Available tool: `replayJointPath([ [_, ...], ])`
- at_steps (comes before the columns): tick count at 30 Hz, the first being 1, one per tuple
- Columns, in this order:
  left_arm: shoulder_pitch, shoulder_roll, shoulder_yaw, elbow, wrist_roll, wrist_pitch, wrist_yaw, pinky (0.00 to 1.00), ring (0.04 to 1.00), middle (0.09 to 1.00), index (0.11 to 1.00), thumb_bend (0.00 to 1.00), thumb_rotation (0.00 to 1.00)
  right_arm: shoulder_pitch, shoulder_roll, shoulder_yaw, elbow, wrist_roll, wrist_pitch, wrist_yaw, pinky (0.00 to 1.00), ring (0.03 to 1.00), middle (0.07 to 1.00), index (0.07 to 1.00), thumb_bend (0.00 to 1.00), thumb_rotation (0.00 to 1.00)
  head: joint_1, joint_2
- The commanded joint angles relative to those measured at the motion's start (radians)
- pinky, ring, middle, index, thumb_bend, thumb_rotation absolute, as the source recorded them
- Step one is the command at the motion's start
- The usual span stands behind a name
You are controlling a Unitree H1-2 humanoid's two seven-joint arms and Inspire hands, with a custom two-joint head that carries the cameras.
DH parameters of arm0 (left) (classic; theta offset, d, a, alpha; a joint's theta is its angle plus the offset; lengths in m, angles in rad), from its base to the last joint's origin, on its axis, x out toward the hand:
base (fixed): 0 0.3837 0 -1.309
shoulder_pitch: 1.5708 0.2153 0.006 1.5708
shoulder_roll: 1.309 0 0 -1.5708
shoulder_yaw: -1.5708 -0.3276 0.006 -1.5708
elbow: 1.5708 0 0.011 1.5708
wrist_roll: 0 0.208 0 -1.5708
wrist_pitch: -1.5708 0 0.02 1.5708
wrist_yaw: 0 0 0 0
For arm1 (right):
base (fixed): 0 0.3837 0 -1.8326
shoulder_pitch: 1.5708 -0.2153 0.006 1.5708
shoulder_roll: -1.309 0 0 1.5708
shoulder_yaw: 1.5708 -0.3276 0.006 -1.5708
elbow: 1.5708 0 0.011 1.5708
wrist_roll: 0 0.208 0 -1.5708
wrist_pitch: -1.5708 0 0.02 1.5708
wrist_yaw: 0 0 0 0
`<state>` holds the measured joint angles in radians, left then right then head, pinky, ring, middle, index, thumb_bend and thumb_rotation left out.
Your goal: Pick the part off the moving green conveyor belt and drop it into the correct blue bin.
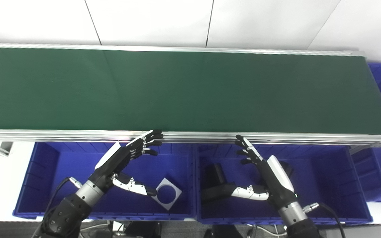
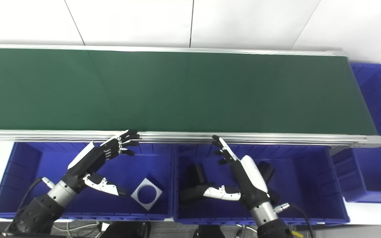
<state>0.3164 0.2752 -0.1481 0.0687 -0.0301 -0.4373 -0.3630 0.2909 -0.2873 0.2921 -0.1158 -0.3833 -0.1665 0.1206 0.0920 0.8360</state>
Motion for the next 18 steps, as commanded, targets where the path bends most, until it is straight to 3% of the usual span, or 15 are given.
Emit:
replayJointPath([
  [1,0.003,-0.007,0.008,-0.005,-0.005,-0.031,0.014,0.76,0.868,0.919,0.947,0.89,0.22,-0.003,-0.006,-0.006,-0.030,0.037,-0.060,0.008,0.72,0.836,0.906,0.956,0.91,0.49,0.005,-0.001],
  [7,0.004,-0.018,0.015,0.003,-0.011,-0.032,0.009,0.76,0.865,0.917,0.951,0.88,0.22,-0.003,0.003,-0.010,-0.025,0.101,-0.074,0.024,0.70,0.805,0.877,0.934,0.89,0.41,0.006,-0.008],
  [18,-0.001,-0.014,0.012,0.021,-0.034,-0.031,-0.007,0.71,0.832,0.897,0.934,0.92,0.23,-0.012,0.026,-0.014,0.017,0.110,-0.087,0.014,0.80,0.886,0.935,0.980,0.87,0.42,-0.008,-0.028],
])
